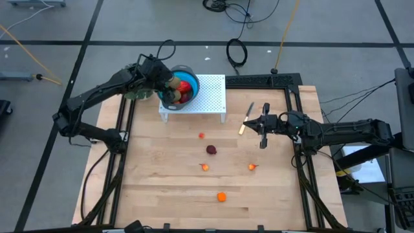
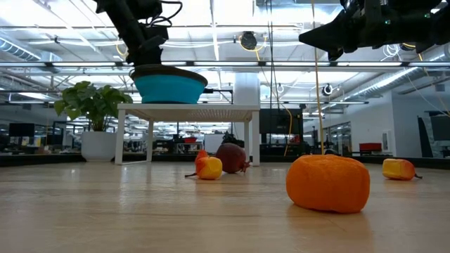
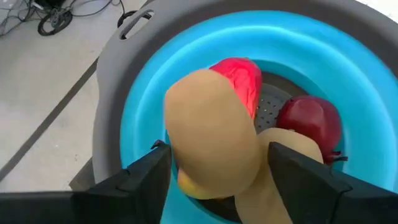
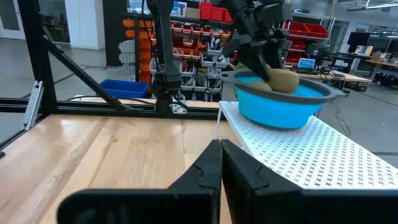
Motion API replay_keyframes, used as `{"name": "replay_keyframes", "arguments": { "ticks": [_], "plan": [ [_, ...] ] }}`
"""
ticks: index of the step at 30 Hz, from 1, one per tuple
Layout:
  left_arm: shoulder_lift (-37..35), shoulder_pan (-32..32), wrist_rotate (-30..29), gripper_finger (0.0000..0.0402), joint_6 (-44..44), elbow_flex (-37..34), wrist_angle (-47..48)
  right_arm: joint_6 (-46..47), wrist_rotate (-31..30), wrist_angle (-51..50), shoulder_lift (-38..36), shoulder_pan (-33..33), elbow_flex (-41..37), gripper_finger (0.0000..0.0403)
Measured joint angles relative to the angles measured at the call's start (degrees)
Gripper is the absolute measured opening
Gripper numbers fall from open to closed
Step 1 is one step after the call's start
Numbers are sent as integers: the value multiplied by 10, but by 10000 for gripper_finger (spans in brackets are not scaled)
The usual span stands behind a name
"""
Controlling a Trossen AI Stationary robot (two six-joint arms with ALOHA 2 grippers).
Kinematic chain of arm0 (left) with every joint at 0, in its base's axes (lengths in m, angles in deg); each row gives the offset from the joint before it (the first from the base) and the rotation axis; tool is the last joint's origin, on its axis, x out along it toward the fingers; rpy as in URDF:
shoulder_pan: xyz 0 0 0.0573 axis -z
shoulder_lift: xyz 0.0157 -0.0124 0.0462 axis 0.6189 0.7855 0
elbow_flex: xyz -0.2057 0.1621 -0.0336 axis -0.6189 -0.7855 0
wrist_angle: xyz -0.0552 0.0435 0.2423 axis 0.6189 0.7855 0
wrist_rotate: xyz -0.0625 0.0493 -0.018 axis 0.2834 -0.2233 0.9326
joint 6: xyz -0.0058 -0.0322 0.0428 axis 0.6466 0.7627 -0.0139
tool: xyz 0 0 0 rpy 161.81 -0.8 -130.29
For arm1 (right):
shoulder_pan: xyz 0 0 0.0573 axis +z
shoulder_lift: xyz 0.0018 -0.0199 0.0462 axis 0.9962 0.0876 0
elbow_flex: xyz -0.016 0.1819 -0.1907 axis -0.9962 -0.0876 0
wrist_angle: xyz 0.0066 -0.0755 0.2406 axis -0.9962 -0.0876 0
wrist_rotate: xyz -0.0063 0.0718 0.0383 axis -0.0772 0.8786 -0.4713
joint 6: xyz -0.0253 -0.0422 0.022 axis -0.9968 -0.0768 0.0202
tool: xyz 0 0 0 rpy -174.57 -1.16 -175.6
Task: Pick & Place Fruit
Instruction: Put the kiwi into the strainer bowl on the shelf, then put the peas into the strainer bowl on the shelf
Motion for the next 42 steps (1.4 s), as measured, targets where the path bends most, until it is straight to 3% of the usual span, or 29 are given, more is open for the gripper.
{"name": "replay_keyframes", "arguments": {
  "ticks": [5, 12, 16, 24, 35, 42],
  "plan": [
    [-20, 0, -26, 301, -4, 0, 0, 0, 1, 3, 0, 0, 0, 1],
    [-95, 26, -23, 302, 133, 0, 3, 17, 3, 32, 0, 2, 0, 1],
    [-134, 76, -24, 266, 155, -10, -1, 19, 4, 30, 1, 2, 0, 1],
    [-182, 178, -43, 156, 227, -66, -19, 15, 5, 23, 7, 2, 0, 1],
    [-256, 291, -63, 14, 300, -233, -230, 42, 75, -4, 7, 2, 0, 1],
    [-291, 358, -88, 15, 308, -303, -316, 61, 155, -50, 7, 21, 0, 0]
  ]
}}
